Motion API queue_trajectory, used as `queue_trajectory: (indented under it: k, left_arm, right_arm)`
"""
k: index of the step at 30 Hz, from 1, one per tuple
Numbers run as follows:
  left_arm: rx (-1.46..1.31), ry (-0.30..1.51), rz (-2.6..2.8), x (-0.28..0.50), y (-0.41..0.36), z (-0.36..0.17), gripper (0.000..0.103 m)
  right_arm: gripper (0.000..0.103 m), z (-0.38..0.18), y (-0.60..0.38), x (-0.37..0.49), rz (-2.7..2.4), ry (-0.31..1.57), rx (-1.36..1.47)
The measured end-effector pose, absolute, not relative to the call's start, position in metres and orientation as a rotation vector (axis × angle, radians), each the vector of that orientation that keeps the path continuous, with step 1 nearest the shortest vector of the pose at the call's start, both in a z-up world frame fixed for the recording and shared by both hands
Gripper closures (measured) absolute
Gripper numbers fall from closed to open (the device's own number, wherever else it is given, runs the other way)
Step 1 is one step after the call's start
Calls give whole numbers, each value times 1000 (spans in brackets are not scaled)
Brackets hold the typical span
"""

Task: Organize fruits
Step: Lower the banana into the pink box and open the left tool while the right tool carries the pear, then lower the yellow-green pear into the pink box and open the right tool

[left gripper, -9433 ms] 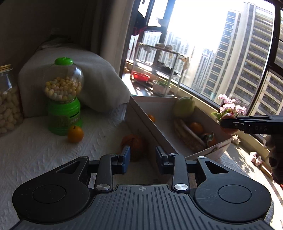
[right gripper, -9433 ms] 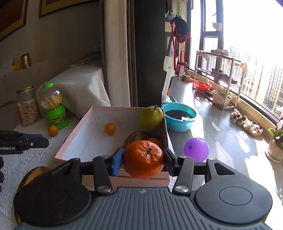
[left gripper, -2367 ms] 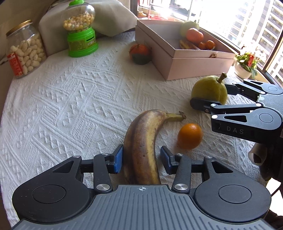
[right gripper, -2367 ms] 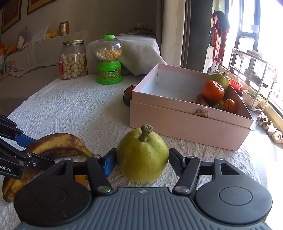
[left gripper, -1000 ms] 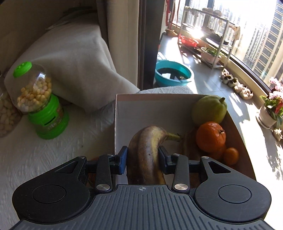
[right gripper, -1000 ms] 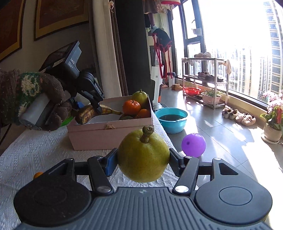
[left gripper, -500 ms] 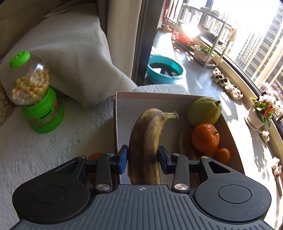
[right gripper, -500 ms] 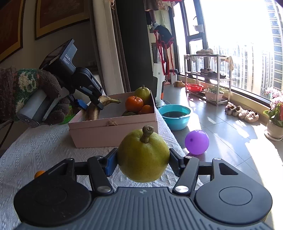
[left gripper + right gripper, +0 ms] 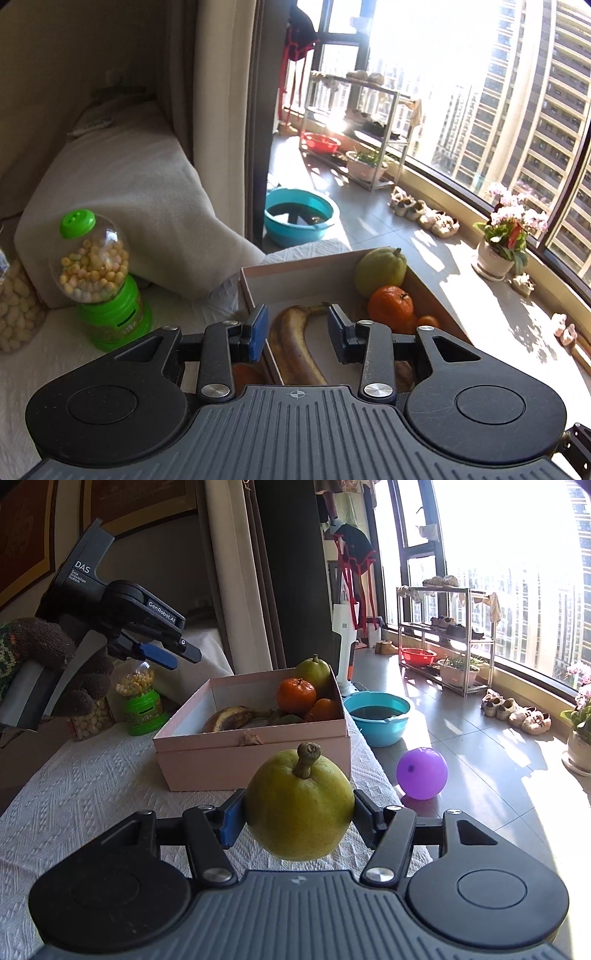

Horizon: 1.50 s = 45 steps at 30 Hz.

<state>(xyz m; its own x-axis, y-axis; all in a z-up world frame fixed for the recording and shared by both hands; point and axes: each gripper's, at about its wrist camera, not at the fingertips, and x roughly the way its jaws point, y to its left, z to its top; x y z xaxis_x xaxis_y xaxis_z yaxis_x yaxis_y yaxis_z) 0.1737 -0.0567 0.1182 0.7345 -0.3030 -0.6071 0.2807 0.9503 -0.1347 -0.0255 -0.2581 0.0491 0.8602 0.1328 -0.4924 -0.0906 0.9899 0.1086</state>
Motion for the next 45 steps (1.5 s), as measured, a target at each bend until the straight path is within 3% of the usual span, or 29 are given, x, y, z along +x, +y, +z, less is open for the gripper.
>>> queue_trajectory:
  k: [6,9,18,34,45]
  left_arm:
    - [-46,634,-345,112,-12,93,63]
    - [-52,654,-368,92,2,79,63]
    - [-61,672,-496,57,20,52,63]
    - [-98,685,-494,65,29,34,63]
    - [-33,601,-470,113,23,47,63]
  right_arm:
    - [43,93,-240,32,207,510,35]
    - [43,102,-224,85,242,589,26]
    - [43,59,-184,171,212,849,1]
    - [41,67,-178,143,207,805,-85]
    - [32,92,-166,46,330,674,-108]
